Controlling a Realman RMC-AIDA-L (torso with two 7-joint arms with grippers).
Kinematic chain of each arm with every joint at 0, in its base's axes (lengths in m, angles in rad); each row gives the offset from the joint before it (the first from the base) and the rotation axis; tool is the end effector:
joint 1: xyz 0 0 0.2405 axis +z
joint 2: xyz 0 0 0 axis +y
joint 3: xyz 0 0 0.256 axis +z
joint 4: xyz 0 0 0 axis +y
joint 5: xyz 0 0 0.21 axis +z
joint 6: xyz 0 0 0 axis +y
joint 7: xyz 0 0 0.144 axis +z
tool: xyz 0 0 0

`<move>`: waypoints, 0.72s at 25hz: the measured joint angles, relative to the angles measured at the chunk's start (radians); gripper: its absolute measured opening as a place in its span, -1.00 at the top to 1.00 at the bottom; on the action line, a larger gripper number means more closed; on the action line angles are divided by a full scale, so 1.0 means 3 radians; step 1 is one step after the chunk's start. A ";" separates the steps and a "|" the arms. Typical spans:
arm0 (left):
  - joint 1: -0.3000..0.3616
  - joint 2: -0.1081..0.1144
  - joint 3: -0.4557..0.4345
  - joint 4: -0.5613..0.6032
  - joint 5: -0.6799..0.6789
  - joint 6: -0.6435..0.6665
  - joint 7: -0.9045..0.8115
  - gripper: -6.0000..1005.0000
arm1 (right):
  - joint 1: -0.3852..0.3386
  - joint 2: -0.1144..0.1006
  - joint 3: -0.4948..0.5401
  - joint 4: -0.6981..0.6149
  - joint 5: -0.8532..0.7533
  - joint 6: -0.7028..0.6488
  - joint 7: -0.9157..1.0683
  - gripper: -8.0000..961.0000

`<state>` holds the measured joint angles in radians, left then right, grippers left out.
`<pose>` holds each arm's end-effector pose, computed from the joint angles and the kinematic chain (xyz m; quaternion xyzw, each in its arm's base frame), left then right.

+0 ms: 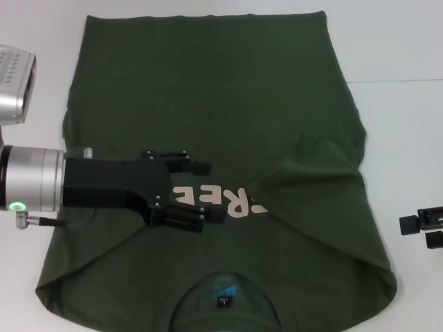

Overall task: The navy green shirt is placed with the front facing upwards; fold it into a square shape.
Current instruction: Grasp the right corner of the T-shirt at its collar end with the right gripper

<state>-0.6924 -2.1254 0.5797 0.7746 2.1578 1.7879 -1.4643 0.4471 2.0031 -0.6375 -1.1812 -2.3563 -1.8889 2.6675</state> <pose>-0.1976 0.3406 0.0046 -0.9590 -0.1402 -0.2448 0.0257 0.2842 0.2989 0.1018 -0.7333 0.6691 0.0808 0.0900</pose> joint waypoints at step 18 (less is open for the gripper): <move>0.0026 0.0017 0.0003 0.0000 -0.0096 0.0073 -0.0161 -0.87 | 0.0384 0.0035 -0.0176 0.0634 -0.0843 0.0316 0.0027 -0.79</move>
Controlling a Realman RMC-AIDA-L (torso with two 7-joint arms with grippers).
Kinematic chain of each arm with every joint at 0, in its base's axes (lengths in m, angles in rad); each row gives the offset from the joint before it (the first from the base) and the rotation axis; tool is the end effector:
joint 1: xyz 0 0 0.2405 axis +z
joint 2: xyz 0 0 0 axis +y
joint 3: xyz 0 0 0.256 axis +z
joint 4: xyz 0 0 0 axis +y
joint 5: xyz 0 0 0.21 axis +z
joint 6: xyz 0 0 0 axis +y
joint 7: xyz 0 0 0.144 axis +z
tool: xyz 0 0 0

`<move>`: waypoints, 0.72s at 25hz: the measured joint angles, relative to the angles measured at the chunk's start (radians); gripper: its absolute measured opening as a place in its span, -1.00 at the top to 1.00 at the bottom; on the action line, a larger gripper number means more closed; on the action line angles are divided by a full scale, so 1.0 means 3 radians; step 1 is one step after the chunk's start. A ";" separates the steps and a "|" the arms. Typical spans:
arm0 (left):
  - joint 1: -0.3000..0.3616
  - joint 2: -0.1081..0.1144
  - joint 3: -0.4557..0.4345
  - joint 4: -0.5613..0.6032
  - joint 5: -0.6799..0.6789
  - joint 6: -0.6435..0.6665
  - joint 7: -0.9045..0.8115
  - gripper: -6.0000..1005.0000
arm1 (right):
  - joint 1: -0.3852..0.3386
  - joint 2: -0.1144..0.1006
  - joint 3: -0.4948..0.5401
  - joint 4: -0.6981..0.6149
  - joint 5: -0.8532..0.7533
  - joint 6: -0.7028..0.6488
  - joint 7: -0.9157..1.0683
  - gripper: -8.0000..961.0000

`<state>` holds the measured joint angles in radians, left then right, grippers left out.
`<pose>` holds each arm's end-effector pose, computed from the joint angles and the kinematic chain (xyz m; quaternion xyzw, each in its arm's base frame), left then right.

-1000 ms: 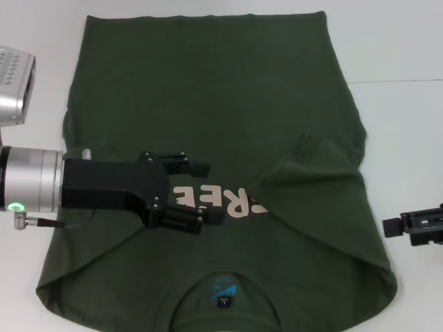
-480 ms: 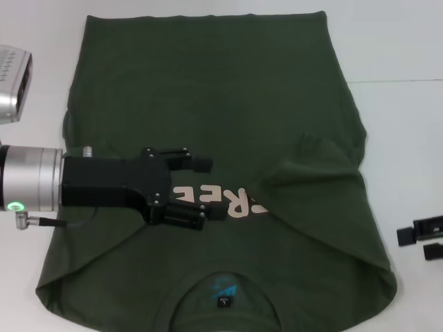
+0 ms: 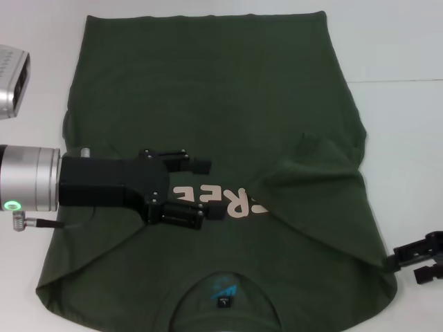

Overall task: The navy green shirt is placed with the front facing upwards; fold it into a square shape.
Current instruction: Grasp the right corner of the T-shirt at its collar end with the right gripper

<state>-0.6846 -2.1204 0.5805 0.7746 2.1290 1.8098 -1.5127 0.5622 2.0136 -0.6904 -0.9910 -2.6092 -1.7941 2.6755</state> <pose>-0.1967 0.3383 0.0085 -0.9523 -0.1606 -0.2590 0.0159 0.2970 0.3143 0.0622 -0.7130 0.6953 -0.0352 0.0830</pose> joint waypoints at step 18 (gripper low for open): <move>0.0007 0.0001 -0.0002 0.0000 -0.0005 -0.0009 -0.0005 -0.86 | 0.0149 -0.0001 -0.0141 0.0212 -0.0058 0.0211 0.0098 -0.78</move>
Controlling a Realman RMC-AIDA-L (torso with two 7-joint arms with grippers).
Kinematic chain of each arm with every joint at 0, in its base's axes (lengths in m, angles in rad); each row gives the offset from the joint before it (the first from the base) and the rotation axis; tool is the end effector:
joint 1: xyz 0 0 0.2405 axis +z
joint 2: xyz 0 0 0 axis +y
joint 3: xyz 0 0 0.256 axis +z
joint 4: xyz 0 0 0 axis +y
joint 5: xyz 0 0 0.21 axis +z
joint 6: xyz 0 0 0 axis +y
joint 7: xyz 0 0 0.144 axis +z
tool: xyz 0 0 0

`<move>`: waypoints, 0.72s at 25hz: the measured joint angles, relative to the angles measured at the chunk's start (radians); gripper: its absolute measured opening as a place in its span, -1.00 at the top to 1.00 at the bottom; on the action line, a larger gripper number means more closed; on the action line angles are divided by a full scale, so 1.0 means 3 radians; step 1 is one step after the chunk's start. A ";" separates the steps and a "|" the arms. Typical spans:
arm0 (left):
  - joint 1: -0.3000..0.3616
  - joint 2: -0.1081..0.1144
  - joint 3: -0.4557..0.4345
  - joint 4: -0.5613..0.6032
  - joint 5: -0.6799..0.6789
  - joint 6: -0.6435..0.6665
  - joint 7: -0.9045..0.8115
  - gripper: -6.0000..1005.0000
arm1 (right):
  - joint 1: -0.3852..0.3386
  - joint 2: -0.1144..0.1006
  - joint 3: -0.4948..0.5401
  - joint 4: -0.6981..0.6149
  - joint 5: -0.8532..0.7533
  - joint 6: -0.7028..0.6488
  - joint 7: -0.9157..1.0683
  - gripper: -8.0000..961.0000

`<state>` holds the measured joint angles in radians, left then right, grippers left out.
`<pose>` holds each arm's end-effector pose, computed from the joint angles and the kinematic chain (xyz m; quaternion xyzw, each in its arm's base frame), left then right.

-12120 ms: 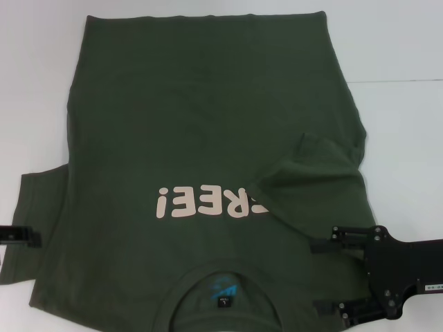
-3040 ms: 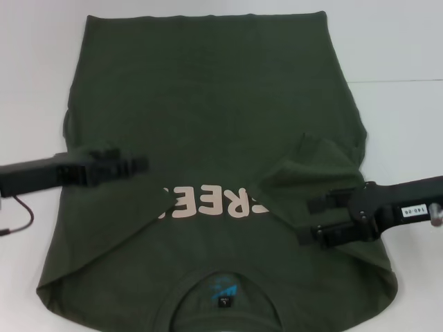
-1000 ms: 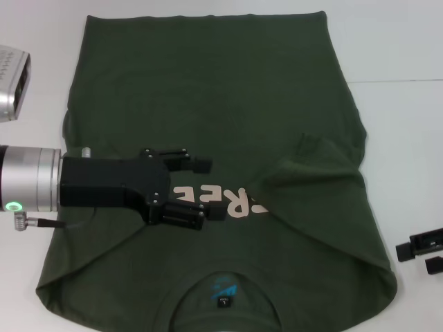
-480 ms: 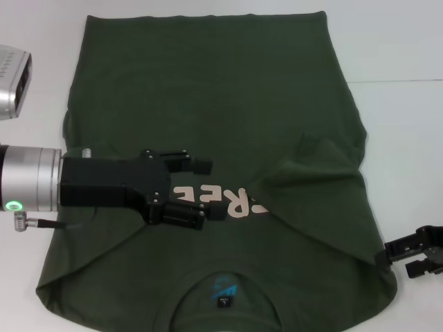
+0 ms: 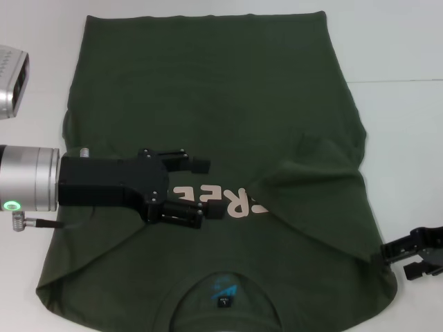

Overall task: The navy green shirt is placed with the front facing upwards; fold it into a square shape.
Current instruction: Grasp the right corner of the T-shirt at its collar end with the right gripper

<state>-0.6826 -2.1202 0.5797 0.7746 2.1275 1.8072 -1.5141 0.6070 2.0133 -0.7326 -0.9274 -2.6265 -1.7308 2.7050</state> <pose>-0.1974 0.3384 0.0087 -0.9518 -0.1625 -0.2596 0.0177 0.2916 0.3273 0.0488 -0.7130 0.6937 -0.0521 0.0876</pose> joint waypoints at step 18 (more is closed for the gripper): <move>0.0020 -0.0015 -0.0010 0.0000 0.0000 -0.0008 0.0003 -0.85 | 0.0046 0.0029 -0.0077 0.0187 -0.0040 0.0146 -0.0022 -0.78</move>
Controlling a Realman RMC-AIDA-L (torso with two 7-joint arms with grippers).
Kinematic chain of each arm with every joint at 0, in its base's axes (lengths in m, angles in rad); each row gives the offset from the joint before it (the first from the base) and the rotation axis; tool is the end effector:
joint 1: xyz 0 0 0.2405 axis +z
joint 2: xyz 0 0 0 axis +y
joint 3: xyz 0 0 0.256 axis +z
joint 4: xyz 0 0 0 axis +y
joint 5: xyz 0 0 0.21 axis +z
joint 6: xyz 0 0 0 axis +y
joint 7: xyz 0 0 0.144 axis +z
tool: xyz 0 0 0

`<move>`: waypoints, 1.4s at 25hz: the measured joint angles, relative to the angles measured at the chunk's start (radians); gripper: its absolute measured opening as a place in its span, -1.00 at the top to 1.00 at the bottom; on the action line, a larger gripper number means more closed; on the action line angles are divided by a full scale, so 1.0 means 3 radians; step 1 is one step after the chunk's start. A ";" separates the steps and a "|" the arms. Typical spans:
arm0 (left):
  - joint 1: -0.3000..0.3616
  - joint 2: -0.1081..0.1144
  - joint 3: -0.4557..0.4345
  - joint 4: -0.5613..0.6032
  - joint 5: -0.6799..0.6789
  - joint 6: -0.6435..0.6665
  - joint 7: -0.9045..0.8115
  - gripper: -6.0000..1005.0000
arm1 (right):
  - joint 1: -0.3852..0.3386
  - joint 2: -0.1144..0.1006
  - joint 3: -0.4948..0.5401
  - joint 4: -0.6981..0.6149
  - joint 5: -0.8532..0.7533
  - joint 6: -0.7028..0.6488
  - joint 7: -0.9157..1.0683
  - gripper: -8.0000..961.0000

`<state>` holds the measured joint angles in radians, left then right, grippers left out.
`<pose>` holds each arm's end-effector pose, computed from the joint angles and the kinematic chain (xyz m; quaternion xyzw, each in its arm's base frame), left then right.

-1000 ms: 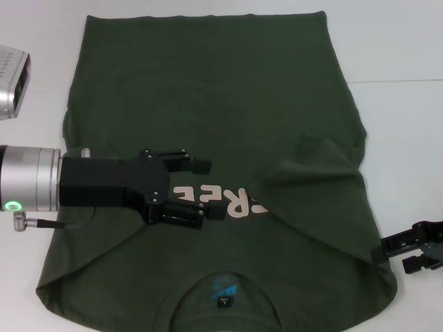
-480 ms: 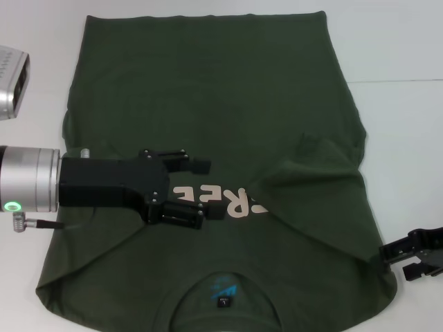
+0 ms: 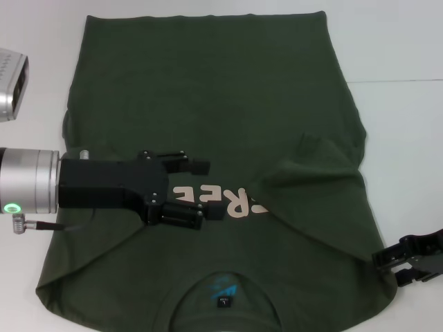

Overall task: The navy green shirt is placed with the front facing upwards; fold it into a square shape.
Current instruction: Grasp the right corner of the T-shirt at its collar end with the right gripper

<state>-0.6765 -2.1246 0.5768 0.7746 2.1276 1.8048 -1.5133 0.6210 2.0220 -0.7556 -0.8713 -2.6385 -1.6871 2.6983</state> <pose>-0.1990 0.3370 0.0074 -0.9506 -0.1663 -0.2615 0.0191 0.2932 0.3281 0.0343 -0.7140 0.6924 -0.0642 0.0817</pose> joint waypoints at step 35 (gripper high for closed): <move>0.0026 -0.0005 -0.0028 0.0000 -0.0013 -0.0013 0.0020 -0.84 | -0.0020 0.0067 -0.0194 0.0012 -0.0005 0.0103 -0.0051 -0.03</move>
<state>-0.6688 -2.1261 0.5686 0.7746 2.1237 1.8008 -1.5072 0.6151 2.0422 -0.8137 -0.8677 -2.6398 -1.6562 2.6830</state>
